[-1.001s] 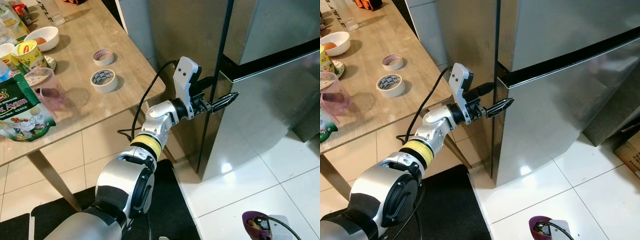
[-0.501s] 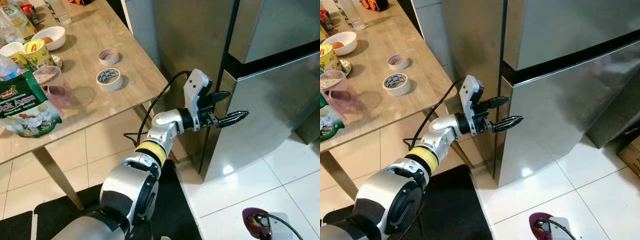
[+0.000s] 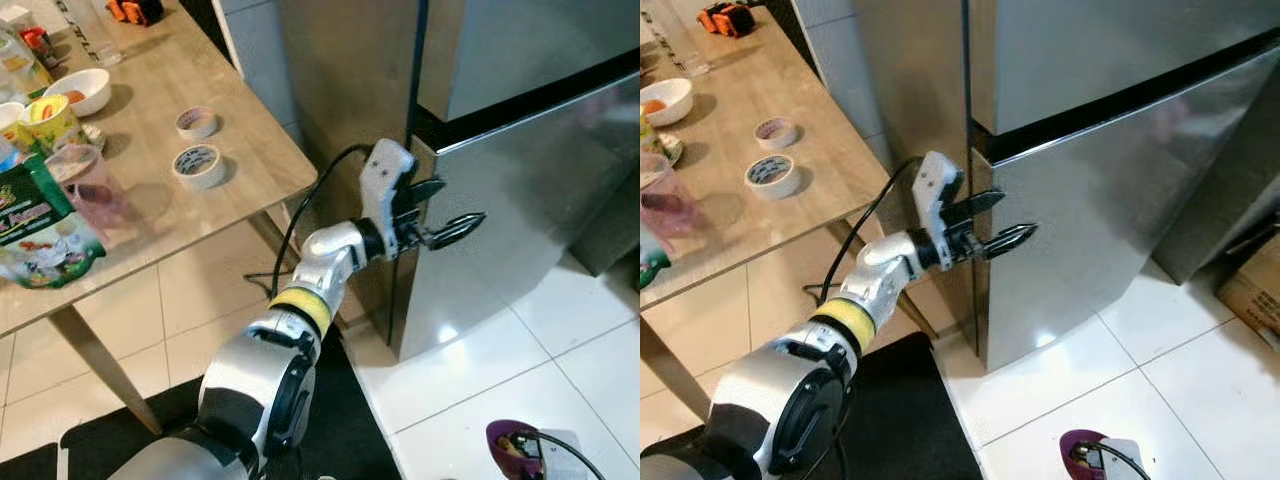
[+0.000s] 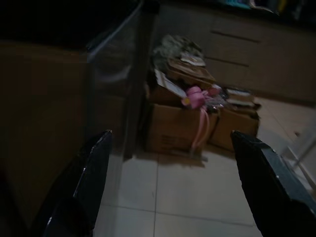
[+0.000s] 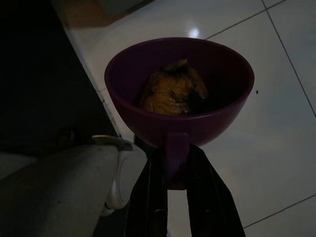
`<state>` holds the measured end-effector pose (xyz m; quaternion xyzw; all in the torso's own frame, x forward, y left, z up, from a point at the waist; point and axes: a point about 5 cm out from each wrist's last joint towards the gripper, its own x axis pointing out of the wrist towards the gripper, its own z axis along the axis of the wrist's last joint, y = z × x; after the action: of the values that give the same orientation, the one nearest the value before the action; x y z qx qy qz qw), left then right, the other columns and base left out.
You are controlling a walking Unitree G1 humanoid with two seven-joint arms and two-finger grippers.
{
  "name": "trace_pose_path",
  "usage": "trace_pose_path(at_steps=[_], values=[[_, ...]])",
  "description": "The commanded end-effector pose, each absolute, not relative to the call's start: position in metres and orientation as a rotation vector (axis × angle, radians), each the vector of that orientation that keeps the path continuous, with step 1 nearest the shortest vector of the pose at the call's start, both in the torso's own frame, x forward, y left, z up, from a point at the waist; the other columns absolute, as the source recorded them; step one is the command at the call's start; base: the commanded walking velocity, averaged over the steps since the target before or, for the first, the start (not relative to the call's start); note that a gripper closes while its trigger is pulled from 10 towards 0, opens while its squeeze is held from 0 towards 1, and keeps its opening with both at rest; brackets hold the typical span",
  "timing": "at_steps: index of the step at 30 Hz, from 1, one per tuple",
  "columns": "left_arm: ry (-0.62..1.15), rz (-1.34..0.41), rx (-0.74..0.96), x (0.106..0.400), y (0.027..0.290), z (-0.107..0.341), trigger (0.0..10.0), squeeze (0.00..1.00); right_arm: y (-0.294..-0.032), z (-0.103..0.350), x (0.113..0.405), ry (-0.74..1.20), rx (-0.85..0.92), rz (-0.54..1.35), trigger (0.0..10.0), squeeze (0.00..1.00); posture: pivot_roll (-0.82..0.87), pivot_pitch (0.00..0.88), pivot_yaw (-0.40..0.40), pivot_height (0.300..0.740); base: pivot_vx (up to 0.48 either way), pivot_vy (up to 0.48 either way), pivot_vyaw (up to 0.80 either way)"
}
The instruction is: Restocking fridge
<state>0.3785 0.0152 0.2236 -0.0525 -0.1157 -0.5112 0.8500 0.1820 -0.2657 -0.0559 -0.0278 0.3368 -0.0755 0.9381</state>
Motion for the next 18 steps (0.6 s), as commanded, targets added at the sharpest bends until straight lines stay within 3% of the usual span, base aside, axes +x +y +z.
trace_pose_path(at_steps=[1,5,10,13,15,18], values=[[-0.249,-0.971,-0.167,0.384,0.042,0.214,10.0,0.00,-0.269,-0.060,0.172,0.705,-0.038,-0.183,10.0,0.00,-0.19,0.279,0.145,0.740,0.000,0.000,0.00],[-0.259,-0.967,-0.216,0.380,0.060,0.205,10.0,0.00,-0.271,-0.059,0.173,0.706,-0.041,-0.187,10.0,0.00,-0.18,0.262,0.142,0.740,0.000,0.000,0.00],[-0.209,-1.108,-0.196,0.361,0.073,0.177,10.0,0.00,-0.272,-0.057,0.177,0.701,-0.043,-0.190,10.0,0.00,-0.18,0.245,0.142,0.740,0.000,0.000,0.00],[-0.087,-0.776,-0.213,0.374,0.106,0.150,10.0,0.00,-0.273,-0.055,0.180,0.696,-0.044,-0.191,10.0,0.00,-0.17,0.233,0.141,0.740,0.000,0.000,0.00],[-0.073,-0.714,-0.223,0.376,0.111,0.148,10.0,0.00,-0.273,-0.055,0.181,0.696,-0.044,-0.192,10.0,0.00,-0.17,0.233,0.141,0.740,0.000,0.000,0.00],[-0.091,-0.679,-0.215,0.380,0.098,0.155,10.0,0.00,-0.273,-0.054,0.183,0.693,-0.041,-0.194,10.0,0.00,-0.17,0.217,0.136,0.740,0.000,0.000,0.00]])
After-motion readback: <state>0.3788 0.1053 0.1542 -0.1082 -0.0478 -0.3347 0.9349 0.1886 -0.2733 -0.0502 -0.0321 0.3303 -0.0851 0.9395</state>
